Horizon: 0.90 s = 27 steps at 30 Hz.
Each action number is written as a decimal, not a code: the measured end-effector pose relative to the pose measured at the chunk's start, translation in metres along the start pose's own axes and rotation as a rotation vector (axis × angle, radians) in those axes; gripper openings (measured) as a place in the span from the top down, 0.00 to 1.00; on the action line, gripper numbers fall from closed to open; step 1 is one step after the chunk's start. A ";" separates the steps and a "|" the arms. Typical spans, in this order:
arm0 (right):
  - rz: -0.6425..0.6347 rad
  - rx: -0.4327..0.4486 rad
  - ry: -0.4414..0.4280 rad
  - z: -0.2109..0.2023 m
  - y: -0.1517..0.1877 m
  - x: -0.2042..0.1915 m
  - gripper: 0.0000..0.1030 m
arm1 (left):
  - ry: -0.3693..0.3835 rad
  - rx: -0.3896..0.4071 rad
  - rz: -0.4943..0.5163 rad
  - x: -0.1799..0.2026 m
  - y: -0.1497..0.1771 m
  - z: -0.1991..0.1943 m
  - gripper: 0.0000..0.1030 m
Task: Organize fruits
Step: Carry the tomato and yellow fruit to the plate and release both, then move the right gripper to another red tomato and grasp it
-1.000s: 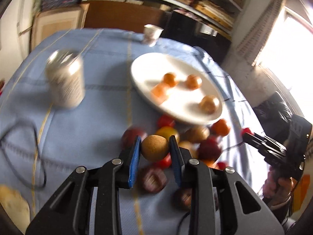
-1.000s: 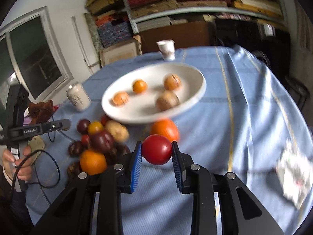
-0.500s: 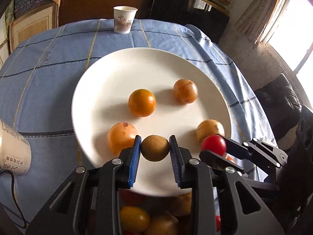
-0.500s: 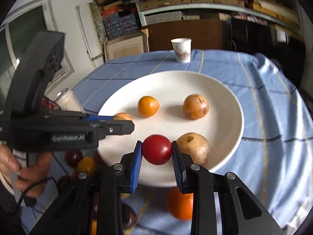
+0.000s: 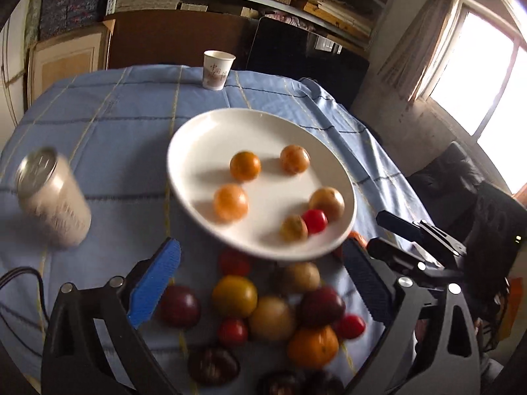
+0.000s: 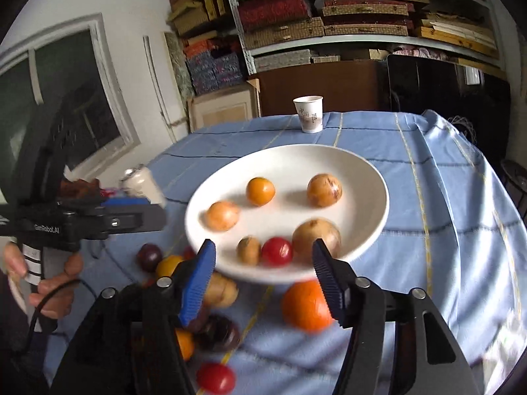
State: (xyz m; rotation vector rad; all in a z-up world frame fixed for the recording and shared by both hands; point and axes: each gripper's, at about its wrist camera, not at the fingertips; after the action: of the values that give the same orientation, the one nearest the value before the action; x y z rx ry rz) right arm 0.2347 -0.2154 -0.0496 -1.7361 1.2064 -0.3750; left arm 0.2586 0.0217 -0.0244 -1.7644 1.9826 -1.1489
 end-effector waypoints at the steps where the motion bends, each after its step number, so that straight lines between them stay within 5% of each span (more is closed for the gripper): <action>1: 0.007 -0.005 -0.012 -0.007 0.006 -0.001 0.37 | 0.015 0.013 -0.019 -0.006 0.009 -0.010 0.06; 4: 0.013 0.007 -0.035 -0.024 0.018 -0.004 0.30 | 0.000 0.058 -0.054 -0.019 0.035 -0.030 0.05; 10: 0.040 0.008 -0.033 -0.035 0.028 -0.004 0.23 | -0.162 0.104 -0.100 -0.035 0.066 -0.050 0.05; 17: 0.007 -0.111 -0.026 -0.022 0.045 -0.015 0.21 | -0.356 0.145 -0.019 -0.029 0.074 -0.054 0.05; 27: 0.005 -0.149 -0.034 -0.022 0.053 -0.019 0.16 | -0.367 0.144 -0.050 -0.039 0.080 -0.057 0.05</action>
State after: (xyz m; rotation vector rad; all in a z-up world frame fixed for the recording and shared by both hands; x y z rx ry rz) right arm 0.1817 -0.2139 -0.0775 -1.8583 1.2406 -0.2576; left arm 0.1728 0.0759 -0.0532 -1.8060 1.6118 -0.8792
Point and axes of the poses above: each gripper's, at about its wrist camera, not at the fingertips, and z roughly the way its jaws point, x to its right, y to its underside, and after that the axes turned 4 degrees about x, right-handed
